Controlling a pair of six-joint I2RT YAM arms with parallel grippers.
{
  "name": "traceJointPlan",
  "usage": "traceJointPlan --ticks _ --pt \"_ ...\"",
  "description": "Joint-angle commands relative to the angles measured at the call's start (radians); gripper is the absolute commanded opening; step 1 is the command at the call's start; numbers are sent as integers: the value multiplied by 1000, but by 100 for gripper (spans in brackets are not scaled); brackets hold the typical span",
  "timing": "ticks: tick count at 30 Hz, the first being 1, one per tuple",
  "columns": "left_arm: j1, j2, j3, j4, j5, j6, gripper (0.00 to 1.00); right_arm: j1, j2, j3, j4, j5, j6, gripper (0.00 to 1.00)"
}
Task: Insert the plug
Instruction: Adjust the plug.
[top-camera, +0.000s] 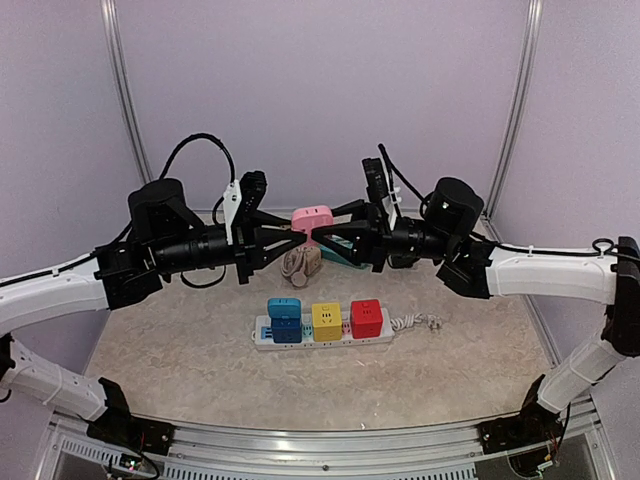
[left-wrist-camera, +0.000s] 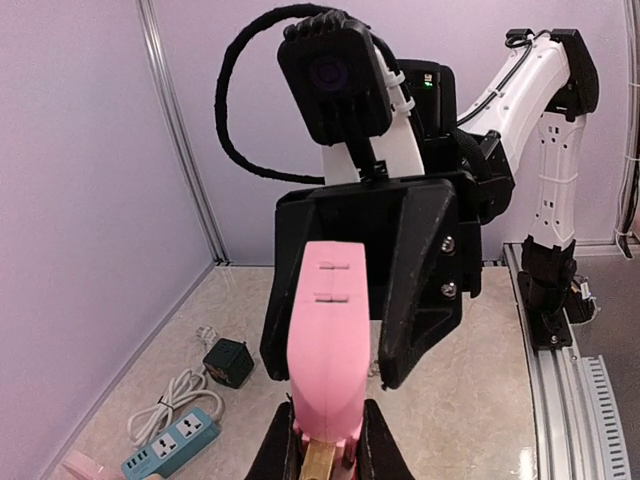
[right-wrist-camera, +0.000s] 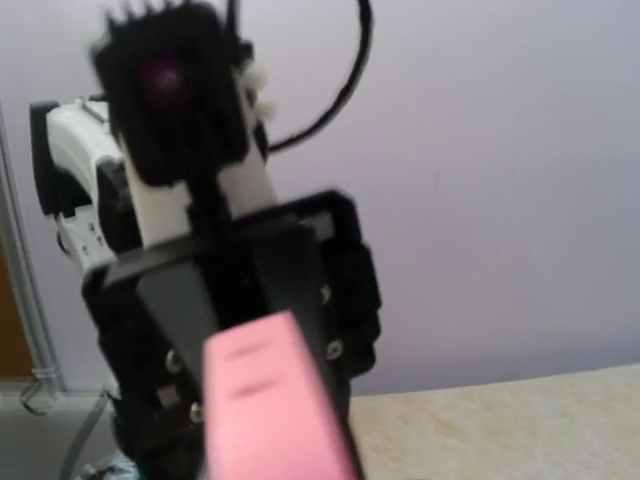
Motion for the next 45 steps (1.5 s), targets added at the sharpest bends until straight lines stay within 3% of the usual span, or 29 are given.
traceJointPlan --ticks 1,3,8,9,11,12,13,17,20,28,32,36,39,43,45 --pt "12 -24 -21 53 17 -44 0 -4 11 13 75 -51 49 21" --pt "14 -26 -25 64 18 -41 0 -4 21 28 57 -71 46 0" --pt "20 -32 -34 58 11 -37 3 -4 -4 45 -93 -94 -38 0" --pt "21 -37 -38 47 5 -24 19 -4 -21 50 -174 -82 -91 0" --pt "22 -49 -36 -14 -9 61 63 -4 -61 91 -418 -32 -265 0" --pt "22 -54 -34 -58 -26 125 76 -3 -75 124 -571 11 -363 0" --pt "22 -62 -30 -119 -39 206 81 -1 -83 157 -723 69 -435 0" --pt "8 -63 6 -330 -115 417 83 31 -77 278 -1152 359 -622 0" --pt "-3 -57 29 -372 -126 425 78 55 -66 328 -1240 437 -671 0" --pt "-63 -25 43 -304 -188 419 59 138 -42 401 -1225 469 -766 0" --pt "-74 -13 46 -293 -182 382 57 178 0 453 -1228 495 -805 0" --pt "-82 -1 43 -255 -167 333 49 194 24 473 -1212 472 -829 0" --pt "-85 0 45 -254 -177 326 36 200 33 483 -1219 478 -832 0" --pt "-84 -2 44 -255 -174 329 1 202 30 480 -1216 478 -830 0" --pt "-84 -4 36 -239 -177 328 0 201 23 472 -1196 485 -818 0"
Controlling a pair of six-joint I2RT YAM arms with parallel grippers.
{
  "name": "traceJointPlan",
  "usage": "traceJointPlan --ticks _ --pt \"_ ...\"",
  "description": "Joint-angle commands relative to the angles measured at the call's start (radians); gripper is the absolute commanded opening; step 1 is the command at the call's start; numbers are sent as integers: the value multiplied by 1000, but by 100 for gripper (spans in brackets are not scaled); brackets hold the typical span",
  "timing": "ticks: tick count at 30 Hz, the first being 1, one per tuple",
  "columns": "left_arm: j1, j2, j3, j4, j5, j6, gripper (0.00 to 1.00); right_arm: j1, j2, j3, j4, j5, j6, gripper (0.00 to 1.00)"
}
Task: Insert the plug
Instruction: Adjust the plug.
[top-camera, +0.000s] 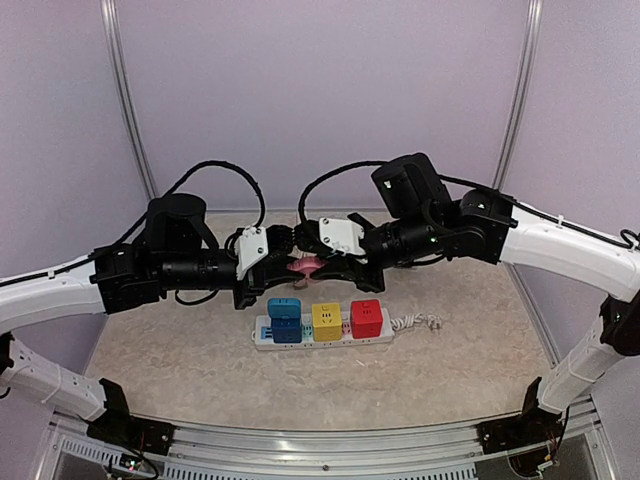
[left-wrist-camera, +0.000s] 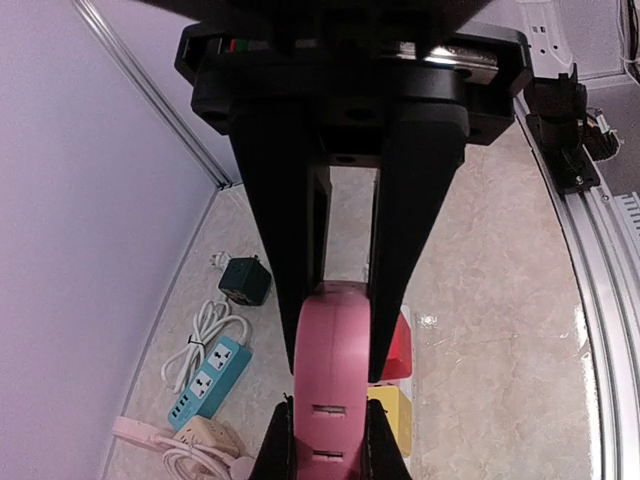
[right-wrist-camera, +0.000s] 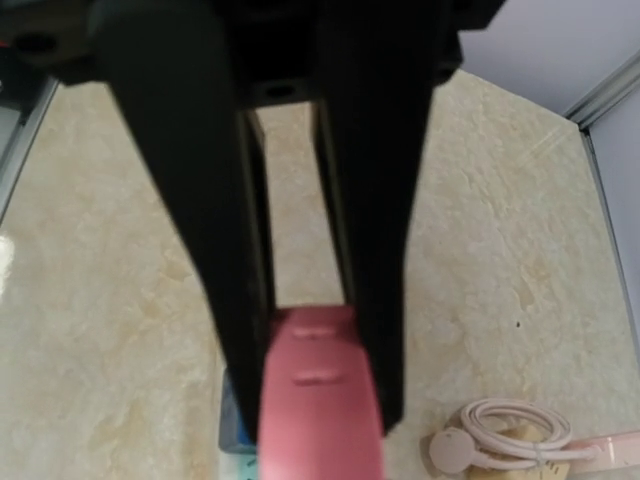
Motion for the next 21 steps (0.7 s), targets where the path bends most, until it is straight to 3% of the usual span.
traceJointPlan --ticks 1,3,4,8,11,14,21 --pt "-2 -1 9 77 -31 -22 0 12 -10 1 46 20 48 0" --pt "2 -8 -6 140 -39 -61 0 7 -55 -57 128 46 92 37" --pt "6 -18 -15 174 -37 -87 0 -4 -84 -101 183 40 117 47" --pt "56 -42 -56 348 45 -249 0 -128 -205 -309 519 -224 375 64" --pt "79 -26 -92 489 150 -361 0 -159 -230 -399 717 -283 496 77" --pt "77 -7 -139 625 186 -415 0 -159 -225 -433 808 -319 548 79" --pt "58 18 -179 749 192 -449 0 -159 -184 -400 829 -422 587 62"
